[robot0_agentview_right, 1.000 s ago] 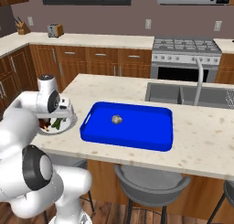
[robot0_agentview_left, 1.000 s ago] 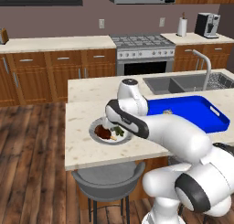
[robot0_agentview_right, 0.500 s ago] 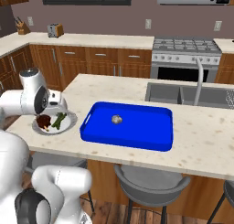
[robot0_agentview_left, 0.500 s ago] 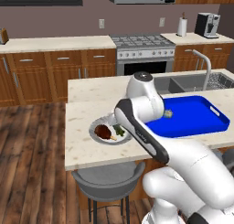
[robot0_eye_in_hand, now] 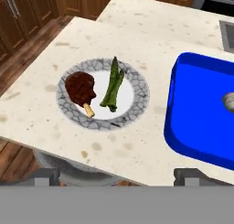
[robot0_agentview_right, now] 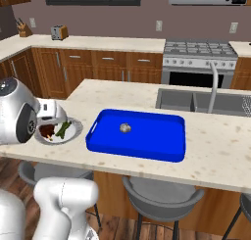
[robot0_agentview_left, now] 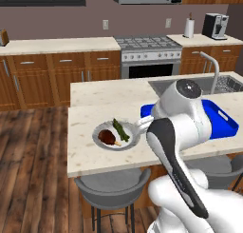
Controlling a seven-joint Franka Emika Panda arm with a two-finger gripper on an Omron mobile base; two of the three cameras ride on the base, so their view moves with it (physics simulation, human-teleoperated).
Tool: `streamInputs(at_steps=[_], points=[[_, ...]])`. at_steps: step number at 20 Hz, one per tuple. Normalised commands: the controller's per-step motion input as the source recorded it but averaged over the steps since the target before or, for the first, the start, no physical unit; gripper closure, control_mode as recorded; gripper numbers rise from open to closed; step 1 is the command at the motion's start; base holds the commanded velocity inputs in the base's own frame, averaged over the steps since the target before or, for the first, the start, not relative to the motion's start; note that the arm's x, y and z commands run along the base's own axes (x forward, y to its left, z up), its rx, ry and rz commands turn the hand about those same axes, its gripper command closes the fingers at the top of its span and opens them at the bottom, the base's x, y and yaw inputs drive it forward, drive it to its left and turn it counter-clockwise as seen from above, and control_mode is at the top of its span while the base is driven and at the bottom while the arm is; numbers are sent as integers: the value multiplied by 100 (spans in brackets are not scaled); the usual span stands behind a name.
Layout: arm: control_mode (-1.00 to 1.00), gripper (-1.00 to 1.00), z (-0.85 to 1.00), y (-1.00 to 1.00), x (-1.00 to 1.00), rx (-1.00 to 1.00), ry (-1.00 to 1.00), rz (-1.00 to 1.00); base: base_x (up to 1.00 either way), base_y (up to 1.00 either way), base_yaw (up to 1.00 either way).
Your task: Create a steak meal by picking up the steak and asparagus from the tray and placing them on the plate. Leave the garlic on the tray.
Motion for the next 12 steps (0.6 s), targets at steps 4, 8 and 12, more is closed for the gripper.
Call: streamInputs(at_steps=[4,8,12], points=[[-100,-100,80,-30,-72,0,-27,0,0,0,0],[-100,-100,66,-23,-46,0,-21,0,0,0,0],[-100,-100,12,-23,-9,0,-6,0,0,0,0]])
